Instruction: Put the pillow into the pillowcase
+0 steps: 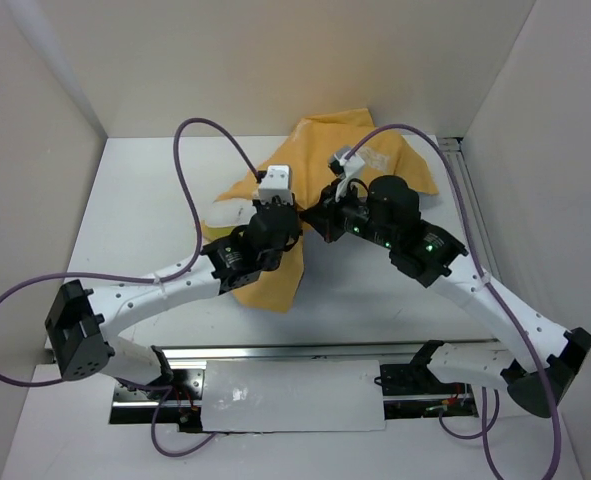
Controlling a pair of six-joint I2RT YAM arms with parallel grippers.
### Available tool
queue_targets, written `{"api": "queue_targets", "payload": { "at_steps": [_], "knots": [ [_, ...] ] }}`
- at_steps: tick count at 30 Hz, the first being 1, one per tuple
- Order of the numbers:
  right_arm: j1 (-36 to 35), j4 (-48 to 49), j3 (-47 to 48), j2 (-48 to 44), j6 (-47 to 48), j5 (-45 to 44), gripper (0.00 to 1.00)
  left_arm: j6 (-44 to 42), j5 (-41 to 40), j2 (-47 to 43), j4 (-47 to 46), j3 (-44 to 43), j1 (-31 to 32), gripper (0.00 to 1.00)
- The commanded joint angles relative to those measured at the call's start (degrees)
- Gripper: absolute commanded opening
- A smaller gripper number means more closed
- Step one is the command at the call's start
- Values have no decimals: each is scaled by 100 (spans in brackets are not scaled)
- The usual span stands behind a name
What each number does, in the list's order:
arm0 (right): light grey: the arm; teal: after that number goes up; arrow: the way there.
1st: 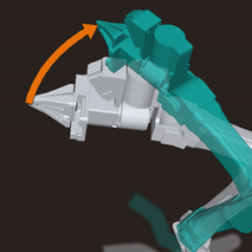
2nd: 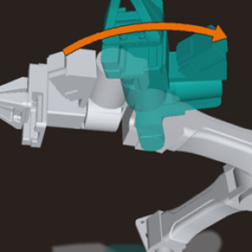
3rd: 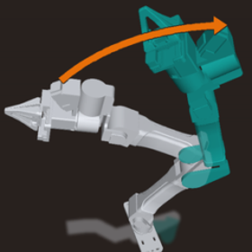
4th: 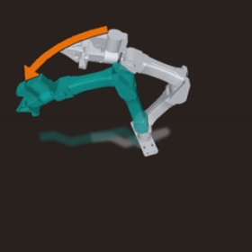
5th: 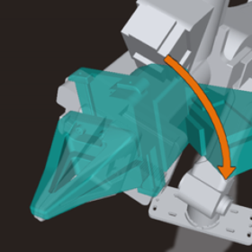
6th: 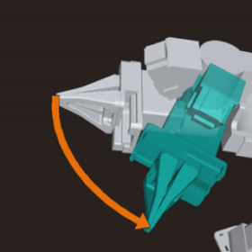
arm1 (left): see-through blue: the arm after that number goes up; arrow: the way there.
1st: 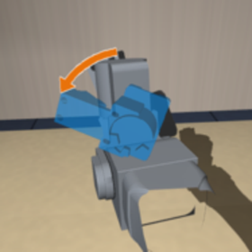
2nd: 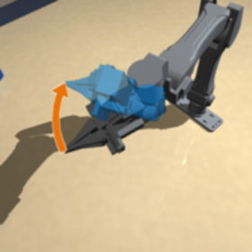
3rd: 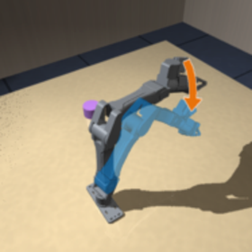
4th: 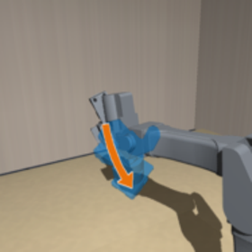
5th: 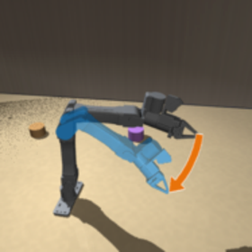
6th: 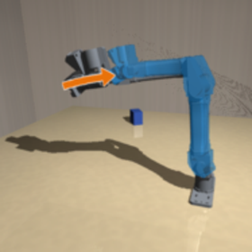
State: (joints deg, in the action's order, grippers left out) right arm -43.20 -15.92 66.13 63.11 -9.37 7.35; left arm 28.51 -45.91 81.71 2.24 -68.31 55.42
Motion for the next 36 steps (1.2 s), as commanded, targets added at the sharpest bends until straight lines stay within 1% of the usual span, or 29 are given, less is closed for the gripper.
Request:
{"api": "queue_targets", "payload": {
  "at_steps": [1,2,3,5,6,8,10,11,12,13,14,15,16,17,18,19,20,21,22,23,26,28,30,32,33,34,35,36],
  "knots": [
    [-162,-341,777,-150,93,1724,0,-56,-411,-120,-2322,177,-110,0],
    [-162,-402,840,-150,93,1804,0,39,-514,-51,-2412,178,-162,0],
    [-162,-403,840,-150,32,1961,0,397,-811,37,-2413,230,-163,0],
    [-162,-403,893,-290,-21,1963,0,855,-876,335,-1791,143,-373,0],
    [-162,-403,893,-291,-21,2015,0,1093,-667,415,-1658,143,-452,0],
    [-162,-473,832,-431,-21,1867,0,1270,-420,468,-1657,318,-584,0],
    [-162,-543,631,-431,-100,1472,0,1349,-61,468,-1657,687,-585,0],
    [-162,-622,551,-484,-101,1340,0,1350,63,399,-1604,801,-533,6],
    [-162,-727,472,-484,-161,1043,0,1411,178,250,-1456,985,-532,16],
    [-162,-798,393,-484,-249,918,5,1411,370,153,-1307,1082,-454,20],
    [-162,-885,244,-484,-250,821,27,1481,442,48,-1140,1170,-340,32],
    [-162,-1078,190,-484,-250,759,53,1551,495,-75,-616,1241,-269,35],
    [-162,-1158,190,-484,-302,602,66,1674,565,-198,-367,1389,-190,41],
    [-162,-1211,103,-484,-303,531,69,1762,644,-426,-78,1443,-137,46],
    [-162,-1211,24,-484,-303,452,72,1815,749,-524,195,1444,-137,54],
    [-162,-1281,23,-545,-303,329,75,1929,863,-612,859,1505,-137,56],
    [-162,-1282,-38,-546,-303,102,81,2226,917,-682,1135,1566,-84,56],
    [-162,-1282,-91,-546,-303,-22,83,2333,969,-805,1356,1628,-84,58],
    [-162,-1282,-91,-546,-303,-285,83,2691,970,-858,1880,1715,-84,58],
    [-162,-1203,-144,-546,-303,-383,85,2843,970,-859,2112,1716,-84,58],
    [-162,-1053,-214,-353,-303,-786,85,3273,1171,-982,2692,1857,-84,57],
    [-162,-879,-214,23,-303,-963,85,3615,1172,-1174,3219,1909,-136,57],
    [-162,-825,-22,375,-110,-1095,85,3933,1286,-1324,3423,1962,-320,57],
    [-162,-519,110,990,153,-1252,85,3987,1531,-1560,3336,2207,-986,58],
    [-162,-448,346,1219,224,-1350,85,3787,1967,-1623,3153,2313,-1285,62],
    [-162,-299,479,1673,303,-1464,85,3567,2276,-1684,2551,2418,-1932,62],
    [-162,-184,593,1896,443,-1639,85,3225,2915,-1754,2231,2619,-2243,62],
    [-162,-70,855,2107,531,-1641,85,3048,3234,-1755,1889,2691,-2533,62]
  ]
}}
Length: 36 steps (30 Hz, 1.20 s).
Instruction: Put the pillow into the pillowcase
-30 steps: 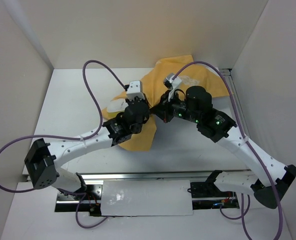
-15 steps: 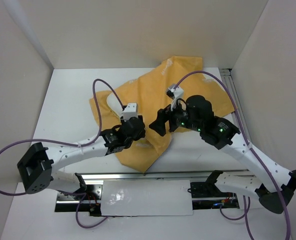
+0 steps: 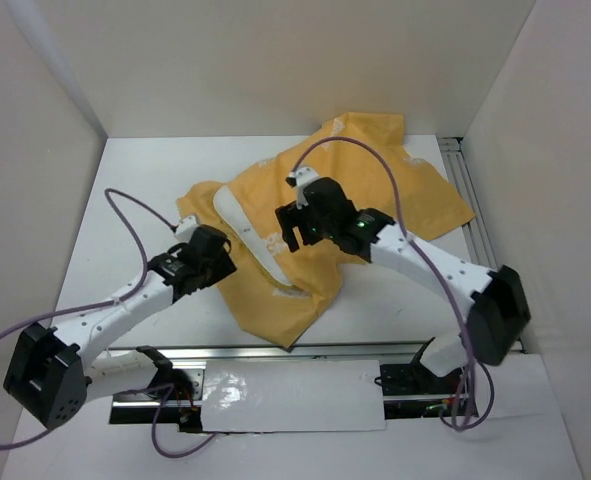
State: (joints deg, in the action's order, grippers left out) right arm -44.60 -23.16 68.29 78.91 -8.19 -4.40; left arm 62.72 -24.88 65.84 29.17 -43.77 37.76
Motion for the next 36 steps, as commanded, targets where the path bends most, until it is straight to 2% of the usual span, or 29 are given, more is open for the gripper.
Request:
{"api": "queue_targets", "payload": {
  "at_steps": [1,3,6,10,14,20,21,22,23,24,26,27,30,36],
  "knots": [
    [-23,742,798,964,484,-465,85,-479,1370,-168,-1347,298,-1231,62],
    [30,743,1428,1414,632,-46,85,-742,1940,-168,-1709,299,-1629,62],
    [30,848,2019,2302,783,246,83,-927,2302,156,-2106,98,-2192,65],
    [30,716,3240,3392,1046,-24,79,-981,3234,788,-3001,-35,-2817,65],
    [30,173,4191,4410,1249,-324,78,-1042,3323,1597,-3303,-439,-2888,65],
    [30,110,4561,4904,1249,-272,76,-1043,3700,2528,-3891,-703,-2888,57],
    [30,110,4561,4975,1249,-271,70,-990,3754,2608,-3971,-703,-2888,54],
    [30,162,4561,4976,1145,-376,58,-920,3754,2670,-4024,-703,-2888,53],
    [30,162,4614,4976,1092,-490,29,-824,3754,2723,-4111,-703,-2888,53],
    [30,162,4692,4976,1030,-596,17,-823,3702,2793,-4112,-755,-2827,51],
    [30,101,4693,4863,977,-667,3,-752,3508,2854,-4191,-834,-2748,44],
    [30,179,4615,4757,977,-597,0,-752,3456,2925,-4139,-896,-2678,40],
    [-31,443,4334,4204,977,-237,0,-814,3289,2996,-4015,-1099,-2607,30],
    [-207,400,4201,3395,977,755,0,-814,3341,3233,-4410,-1476,-2256,24]
  ]
}}
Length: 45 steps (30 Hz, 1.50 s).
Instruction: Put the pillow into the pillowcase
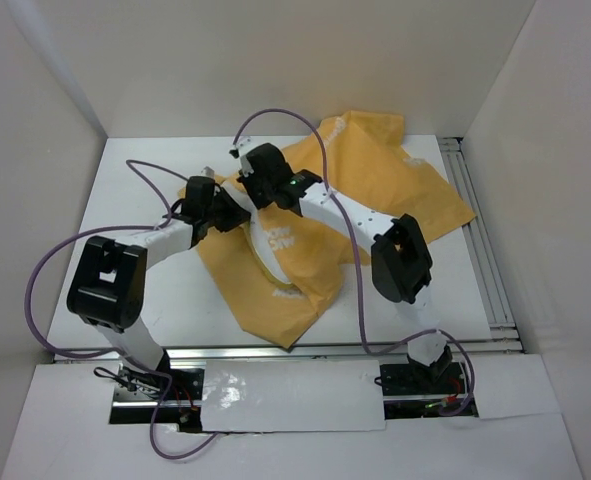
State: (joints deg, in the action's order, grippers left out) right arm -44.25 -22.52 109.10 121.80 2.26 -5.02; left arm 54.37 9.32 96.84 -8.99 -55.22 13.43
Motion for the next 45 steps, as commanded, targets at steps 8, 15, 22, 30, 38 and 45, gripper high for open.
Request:
{"api": "queue_targets", "payload": {
  "at_steps": [8,15,22,30,38,45],
  "knots": [
    [-295,161,6,-1676,-269,1722,8,188,377,318,-2058,-403,503,21],
    [-295,161,-116,-1861,-332,1715,0,22,333,213,-2194,-717,801,22],
    [-234,213,-178,-1861,-446,1733,3,118,596,581,-2721,-841,1012,29],
    [487,-24,-529,-1668,-920,925,26,-645,-163,-295,-856,-342,951,37],
    [541,-551,-1414,-1826,-553,-233,62,-1016,-1897,-1799,1521,388,846,45],
    [329,-569,-2103,-1669,388,-1439,100,-1034,-1645,-2625,1690,1145,845,45]
  ]
}}
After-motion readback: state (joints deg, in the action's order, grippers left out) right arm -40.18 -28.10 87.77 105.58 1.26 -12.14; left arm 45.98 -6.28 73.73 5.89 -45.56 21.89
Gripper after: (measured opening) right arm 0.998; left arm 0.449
